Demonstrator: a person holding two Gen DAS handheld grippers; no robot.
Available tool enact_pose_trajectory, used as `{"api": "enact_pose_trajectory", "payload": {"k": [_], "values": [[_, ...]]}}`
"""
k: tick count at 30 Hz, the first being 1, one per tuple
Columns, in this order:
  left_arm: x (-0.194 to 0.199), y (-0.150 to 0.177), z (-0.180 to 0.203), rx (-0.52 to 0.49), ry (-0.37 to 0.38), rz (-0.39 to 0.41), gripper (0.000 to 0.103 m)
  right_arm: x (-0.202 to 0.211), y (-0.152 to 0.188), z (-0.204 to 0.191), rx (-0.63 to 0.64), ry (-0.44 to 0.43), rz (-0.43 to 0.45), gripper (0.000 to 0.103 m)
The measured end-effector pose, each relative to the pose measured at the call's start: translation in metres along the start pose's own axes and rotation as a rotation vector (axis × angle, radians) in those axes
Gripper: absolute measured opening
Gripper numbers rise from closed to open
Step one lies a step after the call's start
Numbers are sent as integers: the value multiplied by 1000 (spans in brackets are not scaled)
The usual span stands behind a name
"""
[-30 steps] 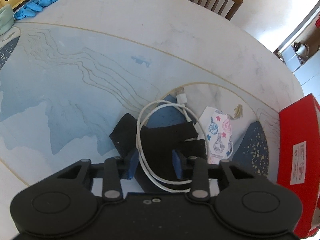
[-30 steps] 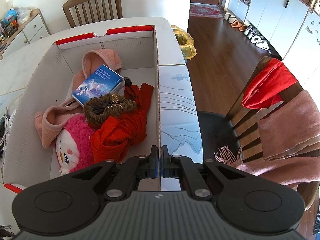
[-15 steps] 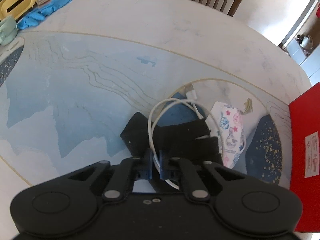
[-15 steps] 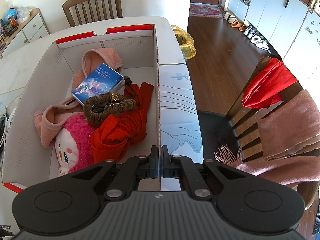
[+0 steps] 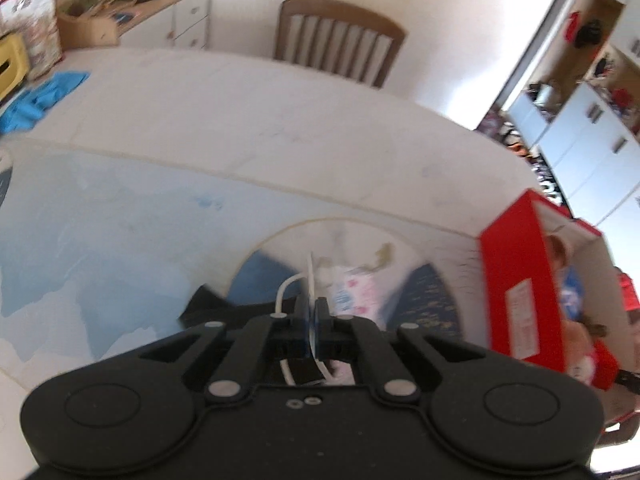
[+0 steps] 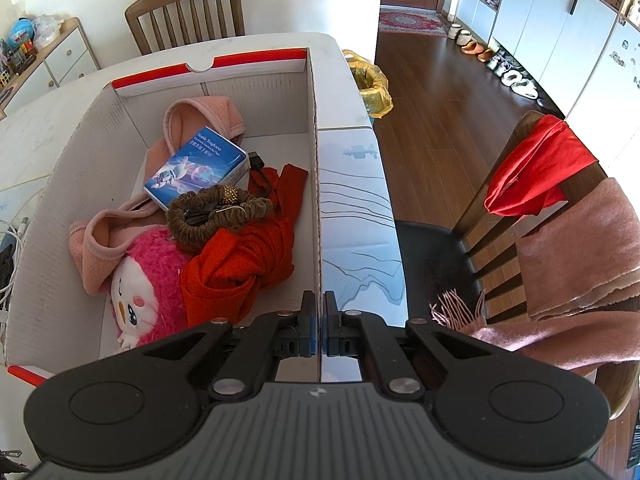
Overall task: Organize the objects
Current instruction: 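Carry the white cable with the left gripper into the box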
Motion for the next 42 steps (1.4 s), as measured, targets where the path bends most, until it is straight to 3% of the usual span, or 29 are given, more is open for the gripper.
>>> {"api": "enact_pose_trajectory", "payload": {"k": [11,22,30,42], "values": [[49,-42,62,-88,139,157,0,-1,0,-1,3,1,2,2],[83,-87,140,-253,262,251,0,0,-1,-1,2,-1,3,2],[75,-100,213,-397,357,241,0,0,-1,-1,3,-1,3,2],[40,-82,304,-512,505,149,0,0,-3,-2,1,-5,6,2]]}}
Point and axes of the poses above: each gripper's, at about its wrist camera, not at the fingertips, and x roughly against the way its jaws point, z to its right, y to its underside, the point moved 6 cm from there along -x, roughly the way its jaws point, and after that the axes turned 12 degrees about -x, right-handed, at the moved point
